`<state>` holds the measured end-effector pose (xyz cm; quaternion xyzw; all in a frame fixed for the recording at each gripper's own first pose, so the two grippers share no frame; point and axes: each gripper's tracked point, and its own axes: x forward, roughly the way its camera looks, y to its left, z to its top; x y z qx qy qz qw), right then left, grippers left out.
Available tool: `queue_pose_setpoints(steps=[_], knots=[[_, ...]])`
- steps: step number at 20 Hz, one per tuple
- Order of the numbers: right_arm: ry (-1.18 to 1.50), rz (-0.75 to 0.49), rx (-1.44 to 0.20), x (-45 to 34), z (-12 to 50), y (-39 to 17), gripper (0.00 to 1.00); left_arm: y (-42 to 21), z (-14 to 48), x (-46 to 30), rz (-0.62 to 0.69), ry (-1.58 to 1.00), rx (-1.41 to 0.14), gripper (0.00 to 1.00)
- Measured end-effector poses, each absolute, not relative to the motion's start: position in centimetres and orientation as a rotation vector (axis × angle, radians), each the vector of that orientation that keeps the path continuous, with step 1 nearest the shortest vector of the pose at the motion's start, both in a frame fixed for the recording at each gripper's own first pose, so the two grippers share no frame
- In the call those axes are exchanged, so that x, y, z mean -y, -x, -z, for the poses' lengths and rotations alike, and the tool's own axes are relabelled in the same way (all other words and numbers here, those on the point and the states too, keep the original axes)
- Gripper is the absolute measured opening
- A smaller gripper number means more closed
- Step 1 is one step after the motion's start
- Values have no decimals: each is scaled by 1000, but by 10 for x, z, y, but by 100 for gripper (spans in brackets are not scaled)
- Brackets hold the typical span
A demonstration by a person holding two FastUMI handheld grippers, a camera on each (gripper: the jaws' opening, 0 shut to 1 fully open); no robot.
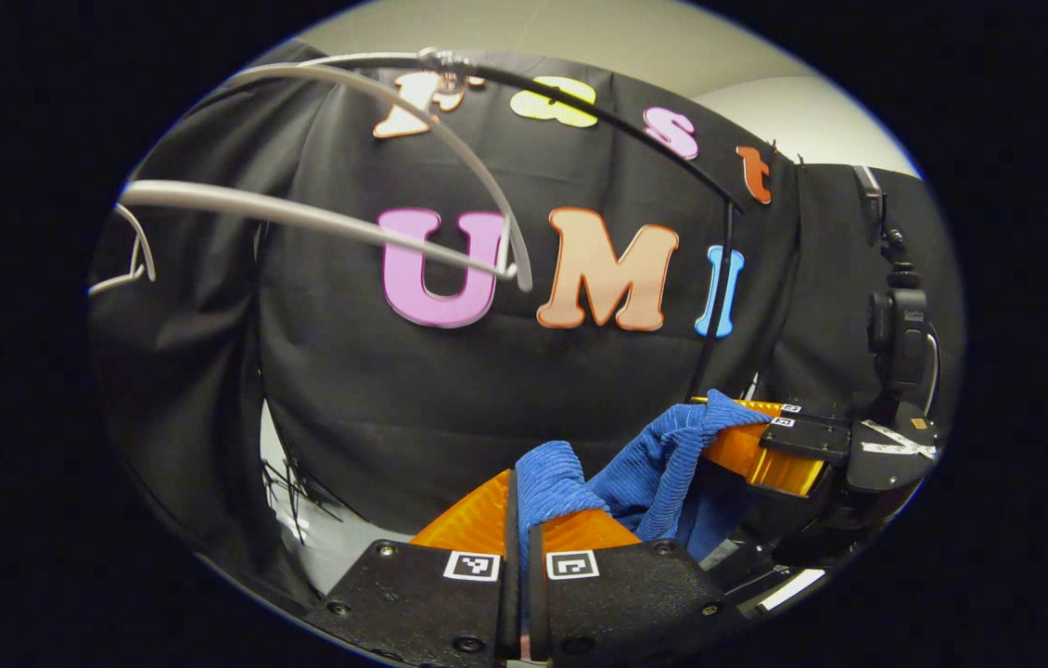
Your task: Grasp the clothes on the hanger with both hands and then place them into the laundry hamper below.
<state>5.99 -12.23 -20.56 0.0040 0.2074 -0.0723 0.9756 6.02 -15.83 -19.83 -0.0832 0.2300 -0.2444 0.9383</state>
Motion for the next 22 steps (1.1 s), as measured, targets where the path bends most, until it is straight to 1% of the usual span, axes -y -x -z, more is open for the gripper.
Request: queue_pose_setpoints(steps=[5, 12, 18, 22], knots=[[-32, 163, -537, 123, 266, -42, 12, -56, 250, 175, 524, 110, -596, 4], [-40, 146, -719, 111, 349, -16, 13, -35, 332, 172, 538, 40, -758, 5], [-65, 139, -872, 100, 412, 15, 13, -5, 384, 159, 542, -14, -898, 5], [-93, 139, -960, 97, 440, 33, 13, 13, 409, 154, 545, -44, -980, 5]])
